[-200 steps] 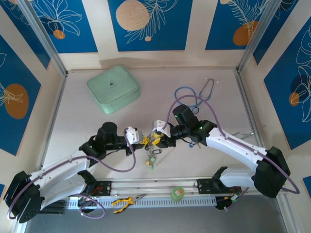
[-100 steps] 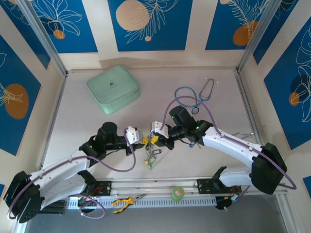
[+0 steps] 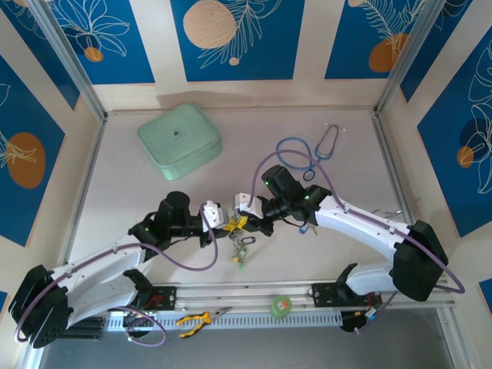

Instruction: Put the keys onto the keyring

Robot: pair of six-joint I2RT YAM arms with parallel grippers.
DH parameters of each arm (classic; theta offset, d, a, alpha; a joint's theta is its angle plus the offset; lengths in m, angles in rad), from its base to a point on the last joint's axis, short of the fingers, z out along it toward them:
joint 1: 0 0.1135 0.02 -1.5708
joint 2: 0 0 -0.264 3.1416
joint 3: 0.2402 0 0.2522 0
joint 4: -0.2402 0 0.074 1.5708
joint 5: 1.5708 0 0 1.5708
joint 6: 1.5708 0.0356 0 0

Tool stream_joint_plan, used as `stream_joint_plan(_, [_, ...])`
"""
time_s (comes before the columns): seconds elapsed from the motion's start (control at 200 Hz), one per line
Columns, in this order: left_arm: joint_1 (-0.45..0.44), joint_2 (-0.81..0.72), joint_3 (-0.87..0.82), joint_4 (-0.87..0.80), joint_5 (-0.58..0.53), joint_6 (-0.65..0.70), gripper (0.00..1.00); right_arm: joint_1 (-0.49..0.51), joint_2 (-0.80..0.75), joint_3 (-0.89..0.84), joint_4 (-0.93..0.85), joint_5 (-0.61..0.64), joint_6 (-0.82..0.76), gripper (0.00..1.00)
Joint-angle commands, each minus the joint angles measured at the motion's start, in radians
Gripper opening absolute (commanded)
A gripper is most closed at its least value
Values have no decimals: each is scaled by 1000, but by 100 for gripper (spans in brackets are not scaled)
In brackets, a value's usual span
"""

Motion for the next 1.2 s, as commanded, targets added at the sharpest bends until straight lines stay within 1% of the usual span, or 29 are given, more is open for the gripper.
stream_joint_plan(0.0, [2,-6,37,-2,36,25,1,11,4,40,-27,-18,-29,0])
stream_joint_plan(0.085, [2,-13,38,0,14,-1,0,5,-7,35,-19,-4,-6,0])
stream_joint_plan(0.115, [2,-20,40,-3,-4,-22,0,-3,-22,24,-4,-1,17,8])
stream_joint_plan(0.145, [2,-25,46,-9,-30,-51,0,-15,-39,10,26,-5,40,19])
stream_joint_plan(0.165, [2,-29,50,-15,-47,-77,0,-22,-53,-4,48,-7,60,25])
stream_joint_plan(0.2, [3,-33,57,-20,-85,-127,0,-37,-82,-28,82,-11,91,31])
stream_joint_plan(0.23, [3,-38,62,-25,-114,-181,0,-51,-109,-41,102,-16,113,33])
stream_joint_plan(0.295, [1,-38,80,-56,-199,-305,0,-73,-153,-53,124,-18,166,37])
stream_joint_plan(0.385, [0,-32,148,-185,-317,-469,0,-77,-198,-51,130,-12,251,38])
stream_joint_plan(0.475, [0,-3,251,-365,-433,-641,0,-40,-223,-56,139,-9,317,37])
stream_joint_plan(0.55, [0,48,346,-503,-475,-796,0,11,-222,-74,181,-3,356,37])
stream_joint_plan(0.67, [0,175,516,-728,-471,-993,0,91,-182,-110,297,23,406,36])
stream_joint_plan(0.785, [0,287,681,-901,-428,-1110,0,142,-126,-136,406,84,451,33])
stream_joint_plan(0.89, [4,334,771,-990,-398,-1255,0,163,-115,-177,488,191,471,31])
stream_joint_plan(1.005, [16,389,862,-1107,-350,-1427,0,165,-145,-263,609,279,438,30])
stream_joint_plan(1.1, [19,431,906,-1174,-283,-1564,0,162,-156,-316,675,320,389,30])
stream_joint_plan(1.195, [20,442,920,-1180,-239,-1638,0,153,-166,-354,714,333,349,29])
